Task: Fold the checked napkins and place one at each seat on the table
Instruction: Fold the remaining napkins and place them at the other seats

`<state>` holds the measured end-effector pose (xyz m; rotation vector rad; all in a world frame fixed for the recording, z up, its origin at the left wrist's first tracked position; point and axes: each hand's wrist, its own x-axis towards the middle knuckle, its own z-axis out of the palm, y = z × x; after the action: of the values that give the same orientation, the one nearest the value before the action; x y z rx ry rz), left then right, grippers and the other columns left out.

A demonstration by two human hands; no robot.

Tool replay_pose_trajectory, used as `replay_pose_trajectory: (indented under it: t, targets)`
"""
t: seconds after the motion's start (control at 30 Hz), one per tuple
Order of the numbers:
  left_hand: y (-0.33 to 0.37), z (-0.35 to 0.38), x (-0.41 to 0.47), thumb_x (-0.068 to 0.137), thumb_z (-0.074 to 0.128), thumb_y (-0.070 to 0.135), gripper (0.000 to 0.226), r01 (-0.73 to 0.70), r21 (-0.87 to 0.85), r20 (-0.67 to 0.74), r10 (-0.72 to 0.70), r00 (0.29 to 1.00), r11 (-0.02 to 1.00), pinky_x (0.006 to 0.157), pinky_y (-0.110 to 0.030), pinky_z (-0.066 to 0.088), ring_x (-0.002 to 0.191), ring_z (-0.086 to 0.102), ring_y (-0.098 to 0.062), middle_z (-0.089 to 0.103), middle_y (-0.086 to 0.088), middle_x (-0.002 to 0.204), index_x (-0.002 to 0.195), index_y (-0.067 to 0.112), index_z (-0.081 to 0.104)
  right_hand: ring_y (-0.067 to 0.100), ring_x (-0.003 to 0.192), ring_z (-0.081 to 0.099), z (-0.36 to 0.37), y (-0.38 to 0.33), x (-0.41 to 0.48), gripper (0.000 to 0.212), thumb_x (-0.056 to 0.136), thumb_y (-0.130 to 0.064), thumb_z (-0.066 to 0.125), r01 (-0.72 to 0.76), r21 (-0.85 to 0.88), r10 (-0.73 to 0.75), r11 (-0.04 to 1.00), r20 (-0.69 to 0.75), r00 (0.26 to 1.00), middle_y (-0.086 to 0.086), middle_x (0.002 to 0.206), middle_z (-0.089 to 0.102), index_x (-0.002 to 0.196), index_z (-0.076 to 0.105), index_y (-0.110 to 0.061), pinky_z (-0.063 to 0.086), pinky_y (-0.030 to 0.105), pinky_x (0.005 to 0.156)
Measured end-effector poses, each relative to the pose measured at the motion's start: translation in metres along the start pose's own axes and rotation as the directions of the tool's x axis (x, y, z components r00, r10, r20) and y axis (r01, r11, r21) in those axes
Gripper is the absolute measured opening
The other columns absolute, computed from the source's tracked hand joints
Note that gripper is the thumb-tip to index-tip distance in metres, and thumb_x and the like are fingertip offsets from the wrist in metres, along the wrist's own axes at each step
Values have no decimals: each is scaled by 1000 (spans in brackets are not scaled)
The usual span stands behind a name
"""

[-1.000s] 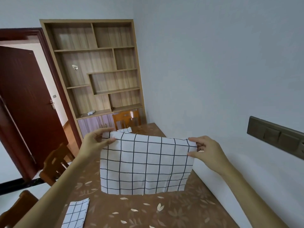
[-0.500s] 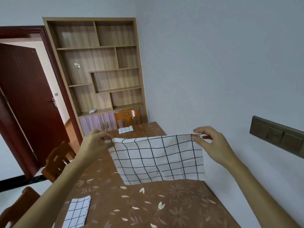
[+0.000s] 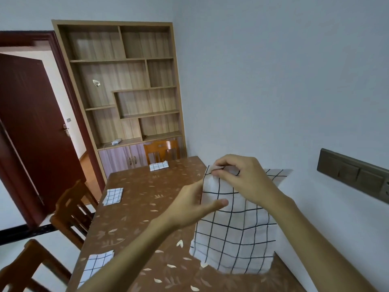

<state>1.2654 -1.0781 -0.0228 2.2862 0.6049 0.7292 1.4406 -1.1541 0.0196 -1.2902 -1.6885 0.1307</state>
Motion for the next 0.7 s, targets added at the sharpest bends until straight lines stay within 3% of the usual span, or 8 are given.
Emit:
replay_pose_trajectory:
  t: [0.1, 0.23, 0.33, 0.43, 0.5, 0.57, 0.63, 0.7]
  targets:
    - [0, 11, 7, 93, 70, 28, 5, -56, -68, -129, 47, 991, 996, 69, -25, 53, 78, 68, -4, 73, 15, 86, 97, 24, 71, -2, 97, 66, -5, -1, 0, 7, 88, -22, 75, -36, 1, 36, 999, -14, 999, -15, 95, 74, 95, 73, -25, 45, 8, 85]
    - [-3, -2, 12, 93, 67, 14, 15, -38, -204, -175, 1, 985, 978, 82, -27, 58, 93, 72, -14, 77, 1, 101, 105, 21, 73, -7, 103, 58, -20, 21, -15, 39, 80, -37, 81, -239, -30, 236, 971, -67, 969, -15, 106, 66, 116, 66, -36, 40, 3, 80]
    - [-7, -18, 13, 92, 67, 11, 15, 9, -256, -212, -65, 975, 967, 75, -22, 56, 86, 71, -6, 77, 8, 91, 98, 23, 73, 1, 118, 48, -28, 46, -31, 64, 75, -47, 82, -423, -31, 420, 906, -78, 904, -14, 123, 55, 132, 55, -36, 37, 17, 91]
    - [-10, -34, 14, 92, 68, 14, 16, 53, -361, -241, -148, 959, 931, 83, -28, 57, 95, 73, -12, 78, 5, 100, 106, 17, 73, 9, 116, 55, -29, 66, -43, 72, 71, -50, 81, -556, 150, 568, 817, -49, 822, -11, 119, 60, 134, 52, -31, 38, 21, 90]
    - [-9, -42, 13, 92, 68, 16, 21, 70, -426, -240, -187, 952, 902, 88, -36, 58, 102, 73, -20, 78, -2, 107, 112, 13, 72, 4, 109, 64, -25, 71, -47, 69, 70, -49, 80, -579, 332, 616, 745, -6, 788, -9, 108, 73, 129, 56, -21, 42, 17, 88]
    - [-6, -49, 12, 92, 66, 14, 20, 81, -483, -222, -211, 952, 872, 84, -33, 59, 101, 74, -22, 78, -4, 106, 111, 11, 73, 4, 101, 68, -19, 75, -50, 58, 70, -49, 77, -549, 422, 605, 722, -1, 796, -11, 98, 77, 117, 65, -18, 47, 25, 97]
    - [-5, -54, 12, 93, 66, 13, 19, 96, -509, -215, -234, 948, 856, 84, -34, 60, 100, 74, -25, 78, -7, 105, 110, 9, 73, 5, 86, 69, -12, 77, -50, 32, 79, -42, 74, -490, 517, 576, 701, -6, 818, -15, 83, 73, 99, 72, -17, 49, 38, 105]
    - [-5, -59, 11, 93, 65, 15, 22, 108, -518, -213, -250, 944, 849, 89, -42, 58, 102, 73, -29, 77, -11, 108, 112, 6, 72, 7, 78, 64, -9, 76, -47, 18, 87, -31, 71, -429, 611, 558, 665, -24, 830, -10, 78, 66, 87, 75, -13, 52, 39, 100]
